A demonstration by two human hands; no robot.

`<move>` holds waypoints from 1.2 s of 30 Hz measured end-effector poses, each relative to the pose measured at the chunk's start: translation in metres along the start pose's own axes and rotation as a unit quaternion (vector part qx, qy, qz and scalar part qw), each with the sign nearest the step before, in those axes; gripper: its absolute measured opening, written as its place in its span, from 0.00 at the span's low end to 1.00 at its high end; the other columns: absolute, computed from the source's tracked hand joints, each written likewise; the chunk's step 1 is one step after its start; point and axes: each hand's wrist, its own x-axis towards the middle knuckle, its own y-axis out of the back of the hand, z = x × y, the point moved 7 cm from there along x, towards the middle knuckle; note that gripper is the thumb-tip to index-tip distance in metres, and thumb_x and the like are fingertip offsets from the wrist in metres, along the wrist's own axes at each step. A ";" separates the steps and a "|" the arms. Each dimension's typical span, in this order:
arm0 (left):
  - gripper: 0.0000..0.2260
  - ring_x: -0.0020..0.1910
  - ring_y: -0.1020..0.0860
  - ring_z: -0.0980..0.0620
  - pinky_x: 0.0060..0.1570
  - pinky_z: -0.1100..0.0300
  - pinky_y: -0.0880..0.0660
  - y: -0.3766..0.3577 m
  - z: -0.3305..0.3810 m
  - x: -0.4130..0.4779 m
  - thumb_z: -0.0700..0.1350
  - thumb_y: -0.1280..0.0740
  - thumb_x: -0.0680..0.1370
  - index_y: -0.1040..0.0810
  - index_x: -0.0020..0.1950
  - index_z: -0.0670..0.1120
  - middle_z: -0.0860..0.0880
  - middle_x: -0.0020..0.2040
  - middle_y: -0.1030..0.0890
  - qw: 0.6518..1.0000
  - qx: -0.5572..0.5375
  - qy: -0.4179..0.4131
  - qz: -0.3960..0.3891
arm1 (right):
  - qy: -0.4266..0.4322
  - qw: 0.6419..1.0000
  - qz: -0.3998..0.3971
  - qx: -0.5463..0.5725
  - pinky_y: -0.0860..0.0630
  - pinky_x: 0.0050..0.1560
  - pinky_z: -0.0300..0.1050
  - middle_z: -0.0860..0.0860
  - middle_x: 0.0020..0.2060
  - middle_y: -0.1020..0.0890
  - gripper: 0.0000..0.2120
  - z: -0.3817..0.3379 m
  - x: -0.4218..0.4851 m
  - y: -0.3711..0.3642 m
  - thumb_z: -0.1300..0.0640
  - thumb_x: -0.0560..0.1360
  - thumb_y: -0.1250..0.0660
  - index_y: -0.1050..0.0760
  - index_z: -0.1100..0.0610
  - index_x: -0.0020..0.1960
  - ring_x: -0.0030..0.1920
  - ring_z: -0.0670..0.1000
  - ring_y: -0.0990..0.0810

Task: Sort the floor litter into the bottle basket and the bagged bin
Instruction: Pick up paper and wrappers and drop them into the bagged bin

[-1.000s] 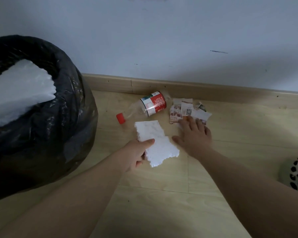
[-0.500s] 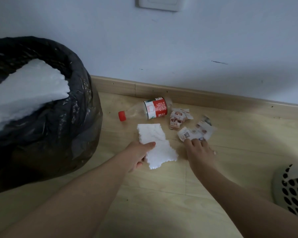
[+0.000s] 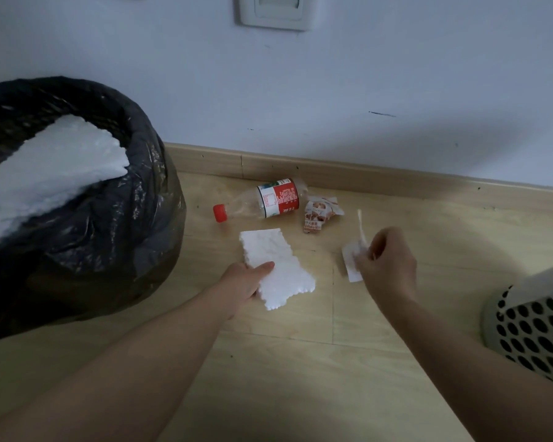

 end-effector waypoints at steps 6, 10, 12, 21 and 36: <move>0.21 0.45 0.21 0.47 0.48 0.58 0.25 0.021 -0.008 0.006 0.55 0.32 0.75 0.24 0.58 0.40 0.46 0.48 0.19 0.997 0.042 0.017 0.065 | 0.050 0.984 0.144 0.092 0.34 0.36 0.30 0.45 0.35 0.33 0.13 -0.064 0.029 0.029 0.68 0.72 0.39 0.38 0.51 0.40 0.38 0.49 0.33; 0.20 0.37 0.26 0.50 0.43 0.60 0.33 0.037 -0.007 0.010 0.53 0.31 0.74 0.24 0.58 0.39 0.47 0.41 0.23 0.995 0.013 0.027 0.096 | 0.086 0.991 0.047 -0.086 0.36 0.60 0.46 0.51 0.53 0.25 0.14 -0.076 0.036 -0.012 0.62 0.75 0.38 0.31 0.56 0.60 0.57 0.53 0.30; 0.21 0.40 0.25 0.49 0.45 0.59 0.31 0.039 -0.010 0.015 0.54 0.30 0.74 0.24 0.58 0.39 0.47 0.43 0.22 0.995 0.013 0.035 0.093 | 0.078 0.974 -0.065 -0.201 0.43 0.68 0.52 0.53 0.65 0.32 0.22 -0.067 0.041 -0.047 0.55 0.76 0.37 0.36 0.51 0.69 0.67 0.56 0.36; 0.16 0.20 0.33 0.55 0.25 0.62 0.40 0.042 -0.008 0.022 0.55 0.29 0.72 0.27 0.42 0.43 0.49 0.33 0.25 0.992 0.043 0.116 0.039 | 0.077 0.916 -0.205 -0.335 0.37 0.66 0.56 0.56 0.72 0.39 0.26 -0.033 0.051 -0.127 0.47 0.77 0.39 0.39 0.51 0.72 0.69 0.63 0.40; 0.14 0.26 0.28 0.56 0.23 0.64 0.37 0.039 -0.004 0.011 0.52 0.28 0.73 0.26 0.47 0.43 0.49 0.35 0.25 0.997 0.001 0.062 0.049 | 0.104 0.919 -0.237 -0.297 0.26 0.48 0.45 0.55 0.51 0.21 0.13 -0.030 0.007 -0.124 0.58 0.75 0.38 0.27 0.58 0.59 0.52 0.55 0.24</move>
